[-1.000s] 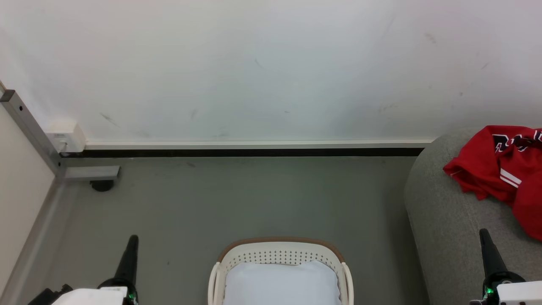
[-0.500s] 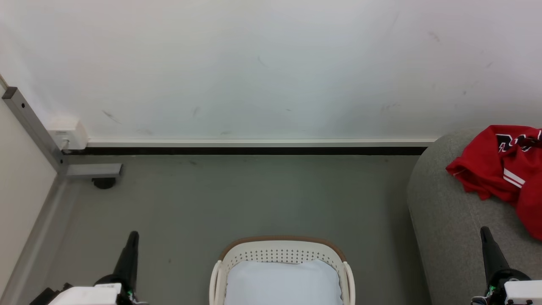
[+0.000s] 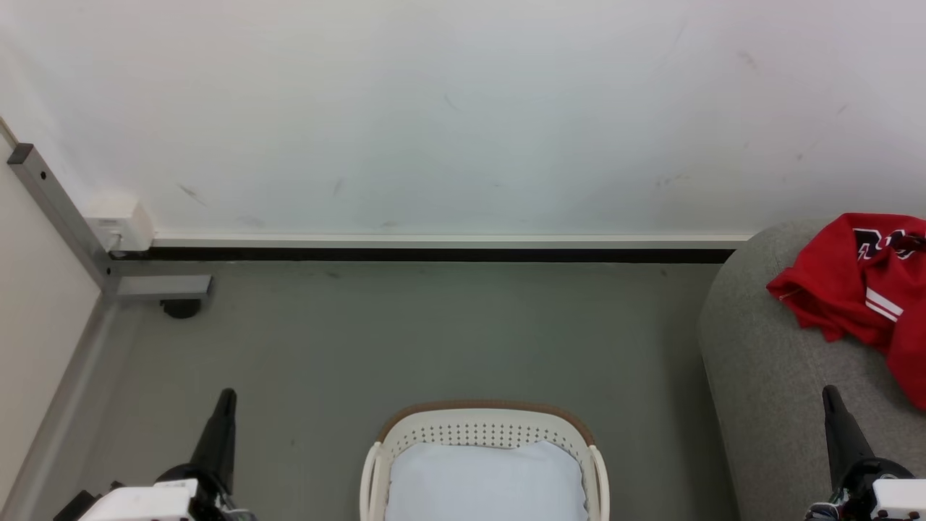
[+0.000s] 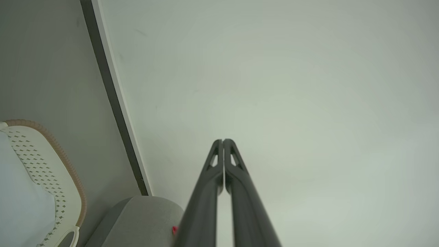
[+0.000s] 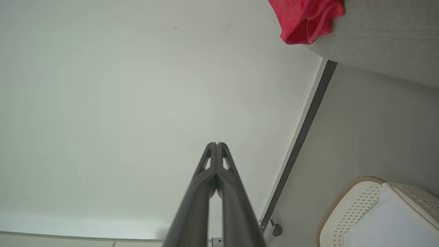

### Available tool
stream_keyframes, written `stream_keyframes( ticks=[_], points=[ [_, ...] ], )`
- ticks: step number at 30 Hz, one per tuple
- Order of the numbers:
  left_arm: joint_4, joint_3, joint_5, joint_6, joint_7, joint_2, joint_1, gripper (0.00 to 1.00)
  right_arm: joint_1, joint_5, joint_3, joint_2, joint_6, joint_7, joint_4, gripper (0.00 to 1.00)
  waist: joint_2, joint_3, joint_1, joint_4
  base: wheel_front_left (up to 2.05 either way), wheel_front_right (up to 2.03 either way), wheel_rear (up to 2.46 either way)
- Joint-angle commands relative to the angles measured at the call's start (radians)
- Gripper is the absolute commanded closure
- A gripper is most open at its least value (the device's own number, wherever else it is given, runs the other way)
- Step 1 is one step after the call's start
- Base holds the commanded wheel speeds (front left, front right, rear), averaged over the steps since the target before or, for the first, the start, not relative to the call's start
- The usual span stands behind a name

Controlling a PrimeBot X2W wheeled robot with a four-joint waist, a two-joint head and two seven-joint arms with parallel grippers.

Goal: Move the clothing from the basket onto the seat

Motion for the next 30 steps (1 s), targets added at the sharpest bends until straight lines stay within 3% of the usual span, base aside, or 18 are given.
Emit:
stream_keyframes(
  ticks=[1, 30],
  points=[
    [-0.004, 0.005, -0.022, -0.006, 0.005, 0.002, -0.01, 1.0, -0.013, 0.015, -0.006, 0.001, -0.002, 0.006, -0.005, 1.0, 0.0, 0.0, 0.0, 0.001, 0.0, 0.0, 0.0],
    [-0.004, 0.004, -0.021, -0.006, 0.005, 0.002, -0.009, 1.0, -0.013, 0.012, -0.005, 0.001, -0.002, 0.005, -0.004, 1.0, 0.0, 0.0, 0.0, 0.001, 0.0, 0.0, 0.0]
  ],
)
